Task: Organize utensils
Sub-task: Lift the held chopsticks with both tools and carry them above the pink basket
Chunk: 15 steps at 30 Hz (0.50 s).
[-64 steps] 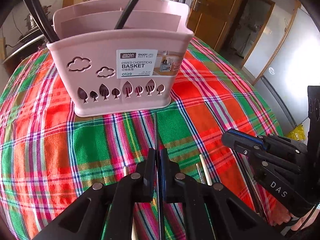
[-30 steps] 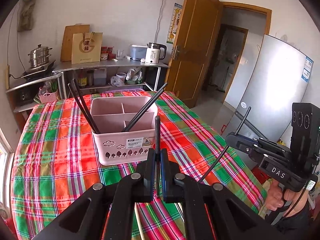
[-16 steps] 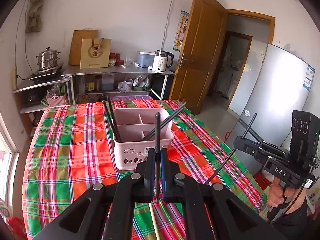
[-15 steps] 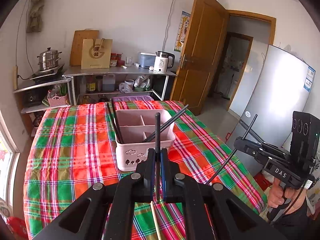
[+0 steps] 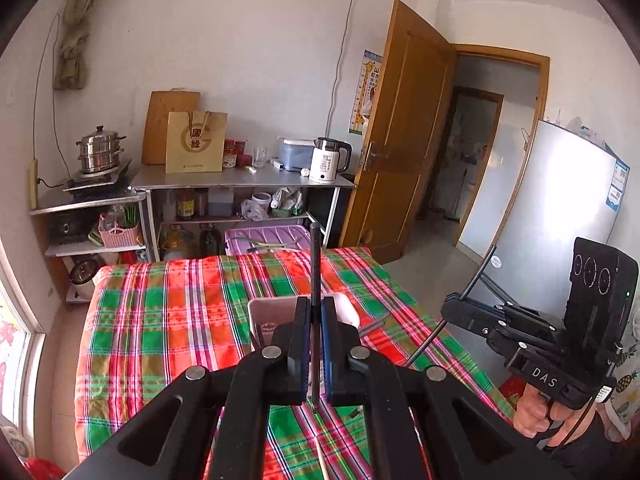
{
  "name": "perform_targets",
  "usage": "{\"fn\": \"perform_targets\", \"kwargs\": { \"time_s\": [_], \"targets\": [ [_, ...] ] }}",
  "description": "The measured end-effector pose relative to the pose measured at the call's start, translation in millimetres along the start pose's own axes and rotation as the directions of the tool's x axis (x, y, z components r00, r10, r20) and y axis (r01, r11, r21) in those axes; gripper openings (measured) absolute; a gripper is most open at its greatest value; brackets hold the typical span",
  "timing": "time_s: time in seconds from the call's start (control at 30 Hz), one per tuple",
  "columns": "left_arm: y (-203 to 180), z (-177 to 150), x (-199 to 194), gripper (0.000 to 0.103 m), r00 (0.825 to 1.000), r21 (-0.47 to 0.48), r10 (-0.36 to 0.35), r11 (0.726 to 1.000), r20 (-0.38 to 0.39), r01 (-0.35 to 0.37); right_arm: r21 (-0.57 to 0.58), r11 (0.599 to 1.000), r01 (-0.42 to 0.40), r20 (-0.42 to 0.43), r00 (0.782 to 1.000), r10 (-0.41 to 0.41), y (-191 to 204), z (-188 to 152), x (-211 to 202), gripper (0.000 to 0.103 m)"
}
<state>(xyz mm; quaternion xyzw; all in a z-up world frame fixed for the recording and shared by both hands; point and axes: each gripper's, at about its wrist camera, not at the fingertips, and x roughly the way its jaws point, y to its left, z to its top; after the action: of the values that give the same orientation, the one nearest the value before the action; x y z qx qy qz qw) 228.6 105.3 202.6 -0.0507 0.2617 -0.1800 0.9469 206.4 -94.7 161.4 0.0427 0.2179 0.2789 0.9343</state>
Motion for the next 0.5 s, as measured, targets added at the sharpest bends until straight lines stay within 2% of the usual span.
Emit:
{"fn": "perform_targets", "kwargs": {
  "time_s": [0.23,0.5],
  "targets": [
    [10.8,45.6,14.8,0.004,0.999,0.013,0.028,1.000,0.029,-0.028,0.011,1.000,-0.011,0.058,0.998,0.010,-2.8,34.3,18.0,0.005],
    [32.8,55.7,54.6,0.004,0.999,0.015,0.035,0.999,0.008,-0.035,0.053,0.999,-0.006,0.055,0.999,0.004,-25.2,39.0,48.2,0.005]
  ]
}}
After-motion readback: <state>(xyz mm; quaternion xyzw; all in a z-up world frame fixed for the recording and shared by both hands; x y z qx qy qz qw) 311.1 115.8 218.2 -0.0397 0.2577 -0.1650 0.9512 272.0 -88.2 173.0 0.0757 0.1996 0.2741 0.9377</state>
